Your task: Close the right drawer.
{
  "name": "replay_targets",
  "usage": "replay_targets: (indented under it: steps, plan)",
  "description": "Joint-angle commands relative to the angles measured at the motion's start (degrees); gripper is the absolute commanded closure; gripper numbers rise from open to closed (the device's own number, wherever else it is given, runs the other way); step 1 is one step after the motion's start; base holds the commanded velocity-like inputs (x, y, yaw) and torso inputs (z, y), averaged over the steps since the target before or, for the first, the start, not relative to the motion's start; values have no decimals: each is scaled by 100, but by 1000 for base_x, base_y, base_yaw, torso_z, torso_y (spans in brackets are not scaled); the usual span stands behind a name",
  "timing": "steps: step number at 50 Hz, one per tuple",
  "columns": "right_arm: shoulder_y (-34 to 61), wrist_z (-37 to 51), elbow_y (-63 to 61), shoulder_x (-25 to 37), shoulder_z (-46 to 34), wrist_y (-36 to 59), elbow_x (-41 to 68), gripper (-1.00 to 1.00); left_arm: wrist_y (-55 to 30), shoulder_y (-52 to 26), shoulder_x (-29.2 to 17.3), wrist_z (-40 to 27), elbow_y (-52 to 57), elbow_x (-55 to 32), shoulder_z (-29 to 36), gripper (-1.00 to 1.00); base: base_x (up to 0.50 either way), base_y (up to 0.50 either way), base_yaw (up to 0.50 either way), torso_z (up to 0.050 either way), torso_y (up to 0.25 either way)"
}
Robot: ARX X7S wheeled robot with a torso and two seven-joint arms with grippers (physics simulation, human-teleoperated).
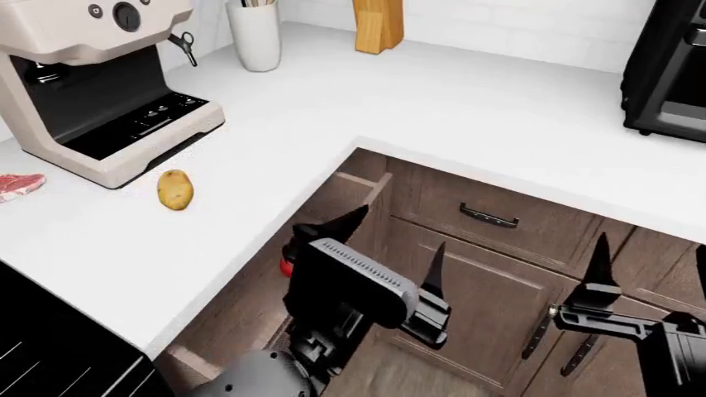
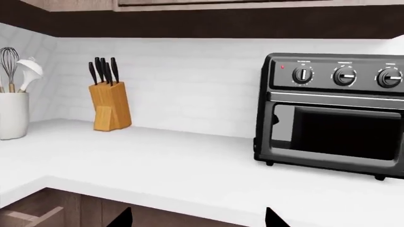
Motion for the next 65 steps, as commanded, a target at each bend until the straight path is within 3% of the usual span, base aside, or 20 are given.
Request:
replay_targets:
  steps: [1,28,65]
  plan:
    - [-201,-82,80,-125,65,-352,-66,-100,438,37,174,346,-1073,230,357,-100,0,0,0,0,0]
    - [20,-144,326,-168,-360,-446,-231,-100,1250,535,211,629,-2295,776,1139,-100,0,0,0,0,0]
    - [362,-212,672,-189,-892,-484,-446,-100,1713,682,429,1464,-3985,120,1158,-100,0,0,0,0,0]
